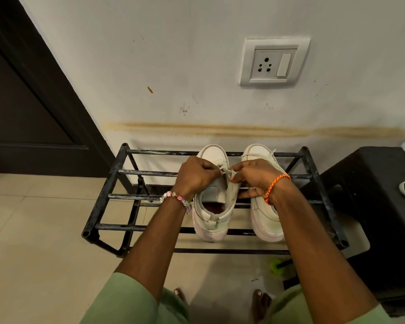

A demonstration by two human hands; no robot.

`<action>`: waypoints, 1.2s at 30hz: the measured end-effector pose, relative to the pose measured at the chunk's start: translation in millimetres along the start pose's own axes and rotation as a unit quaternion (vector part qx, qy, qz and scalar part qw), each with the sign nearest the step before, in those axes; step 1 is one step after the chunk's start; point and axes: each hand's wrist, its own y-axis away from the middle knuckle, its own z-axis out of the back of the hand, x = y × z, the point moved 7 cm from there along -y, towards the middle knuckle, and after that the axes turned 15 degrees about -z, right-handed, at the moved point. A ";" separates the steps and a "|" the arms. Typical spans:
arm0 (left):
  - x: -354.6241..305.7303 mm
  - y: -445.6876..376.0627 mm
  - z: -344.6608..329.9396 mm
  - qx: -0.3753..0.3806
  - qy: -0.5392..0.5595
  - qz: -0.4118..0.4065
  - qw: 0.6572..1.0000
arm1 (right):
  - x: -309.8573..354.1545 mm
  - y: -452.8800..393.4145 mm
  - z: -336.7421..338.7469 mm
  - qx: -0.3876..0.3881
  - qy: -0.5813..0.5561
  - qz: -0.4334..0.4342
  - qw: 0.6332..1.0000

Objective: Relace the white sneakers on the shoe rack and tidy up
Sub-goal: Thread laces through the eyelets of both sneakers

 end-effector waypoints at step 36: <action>2.0 27.9 -8.3 -0.046 0.003 0.050 0.998 | 25.2 22.9 -1.1 -0.304 0.144 0.342 0.878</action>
